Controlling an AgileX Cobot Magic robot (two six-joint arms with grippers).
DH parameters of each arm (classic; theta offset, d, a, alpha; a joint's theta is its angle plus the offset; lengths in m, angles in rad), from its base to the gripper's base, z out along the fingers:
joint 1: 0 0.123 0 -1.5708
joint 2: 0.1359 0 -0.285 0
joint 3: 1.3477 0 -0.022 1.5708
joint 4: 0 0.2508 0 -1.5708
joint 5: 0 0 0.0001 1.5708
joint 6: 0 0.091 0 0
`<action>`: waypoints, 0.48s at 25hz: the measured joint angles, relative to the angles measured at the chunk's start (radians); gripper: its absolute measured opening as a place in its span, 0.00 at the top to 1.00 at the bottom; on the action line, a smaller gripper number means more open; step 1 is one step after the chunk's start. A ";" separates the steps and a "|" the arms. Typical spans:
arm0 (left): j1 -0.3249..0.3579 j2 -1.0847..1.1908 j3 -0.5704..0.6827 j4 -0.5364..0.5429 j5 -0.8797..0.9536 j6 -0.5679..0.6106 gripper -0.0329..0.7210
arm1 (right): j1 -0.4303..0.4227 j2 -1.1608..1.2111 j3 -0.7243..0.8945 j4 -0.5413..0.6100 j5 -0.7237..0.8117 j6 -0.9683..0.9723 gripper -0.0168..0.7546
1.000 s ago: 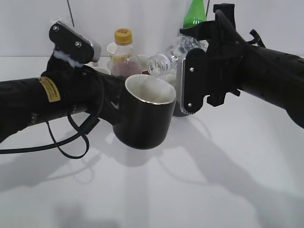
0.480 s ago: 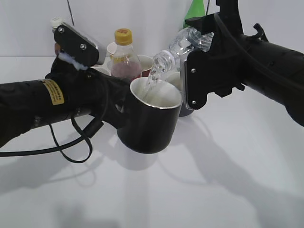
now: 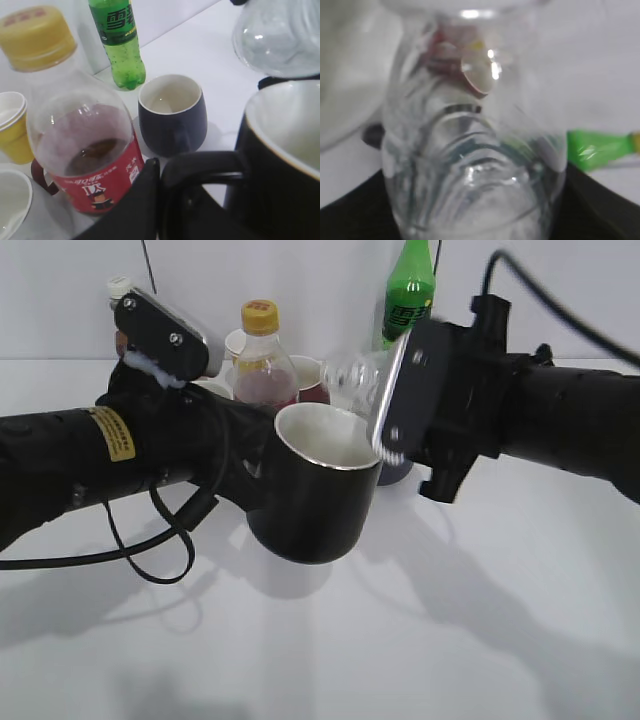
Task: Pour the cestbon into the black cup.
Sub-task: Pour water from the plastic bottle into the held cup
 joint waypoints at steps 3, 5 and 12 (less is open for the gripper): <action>0.001 -0.001 0.000 -0.017 -0.002 0.000 0.90 | 0.000 -0.032 0.000 -0.004 0.001 0.272 0.32; 0.011 -0.010 0.014 -0.026 -0.032 0.005 0.90 | -0.008 -0.055 0.000 -0.025 0.001 0.420 0.32; 0.116 -0.138 0.190 -0.220 -0.272 0.136 0.90 | -0.239 -0.077 0.067 -0.283 -0.055 0.992 0.32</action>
